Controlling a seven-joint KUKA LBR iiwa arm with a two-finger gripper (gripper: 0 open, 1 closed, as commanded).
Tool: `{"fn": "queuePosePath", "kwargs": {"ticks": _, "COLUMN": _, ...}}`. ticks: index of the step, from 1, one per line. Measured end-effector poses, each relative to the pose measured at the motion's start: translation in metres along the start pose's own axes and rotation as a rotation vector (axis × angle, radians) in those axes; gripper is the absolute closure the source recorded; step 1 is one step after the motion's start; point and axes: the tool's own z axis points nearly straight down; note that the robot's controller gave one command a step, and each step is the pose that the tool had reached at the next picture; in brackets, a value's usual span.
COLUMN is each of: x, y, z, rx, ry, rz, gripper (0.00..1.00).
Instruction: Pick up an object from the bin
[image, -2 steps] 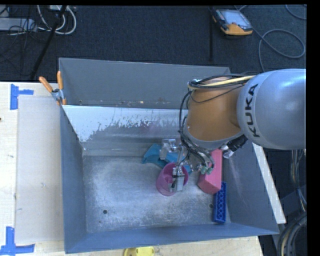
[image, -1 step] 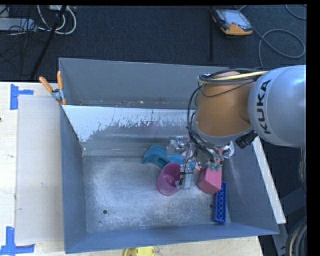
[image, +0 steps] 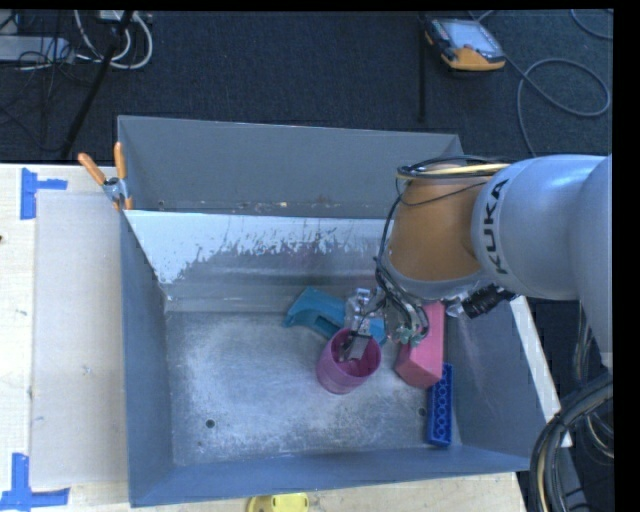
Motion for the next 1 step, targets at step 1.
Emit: {"fn": "queuePosePath", "kwargs": {"ticks": 1, "x": 0.0, "y": -0.0001, "z": 0.0, "rx": 0.0, "ry": 0.0, "rz": 0.001, "gripper": 1.0}}
